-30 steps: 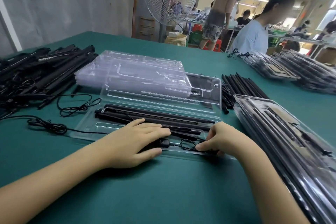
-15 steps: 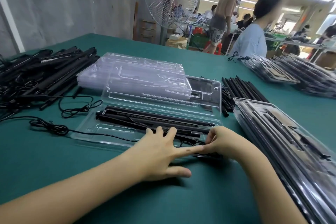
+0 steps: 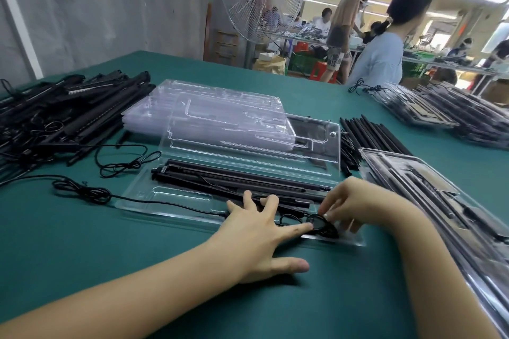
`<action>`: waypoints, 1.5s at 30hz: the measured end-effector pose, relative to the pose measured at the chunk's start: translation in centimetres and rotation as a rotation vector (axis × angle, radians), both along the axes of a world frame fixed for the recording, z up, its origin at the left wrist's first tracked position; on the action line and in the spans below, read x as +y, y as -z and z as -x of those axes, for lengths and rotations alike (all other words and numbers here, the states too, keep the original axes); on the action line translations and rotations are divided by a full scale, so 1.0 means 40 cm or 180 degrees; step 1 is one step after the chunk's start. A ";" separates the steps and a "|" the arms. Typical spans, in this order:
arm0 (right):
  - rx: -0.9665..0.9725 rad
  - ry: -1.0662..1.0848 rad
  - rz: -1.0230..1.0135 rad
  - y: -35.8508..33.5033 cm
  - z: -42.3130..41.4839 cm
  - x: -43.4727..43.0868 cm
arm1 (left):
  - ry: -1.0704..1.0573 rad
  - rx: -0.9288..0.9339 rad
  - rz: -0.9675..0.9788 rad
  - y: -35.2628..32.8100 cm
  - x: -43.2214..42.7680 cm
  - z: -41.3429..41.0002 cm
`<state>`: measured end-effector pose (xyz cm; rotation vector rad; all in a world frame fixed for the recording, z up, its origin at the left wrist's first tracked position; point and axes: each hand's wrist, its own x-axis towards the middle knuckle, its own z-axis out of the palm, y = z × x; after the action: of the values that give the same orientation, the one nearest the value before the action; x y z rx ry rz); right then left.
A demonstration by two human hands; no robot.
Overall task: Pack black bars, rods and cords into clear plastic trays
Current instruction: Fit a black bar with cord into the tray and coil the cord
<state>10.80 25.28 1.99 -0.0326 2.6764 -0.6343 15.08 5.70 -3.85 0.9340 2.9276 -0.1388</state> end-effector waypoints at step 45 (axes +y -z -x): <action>-0.1025 0.0218 0.0005 -0.143 0.111 0.062 | -0.0023 -0.0052 0.0144 -0.004 0.004 0.005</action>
<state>6.35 27.76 7.71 0.1493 2.3739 -0.6058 14.89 5.87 -3.70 0.9135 2.8997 -0.1951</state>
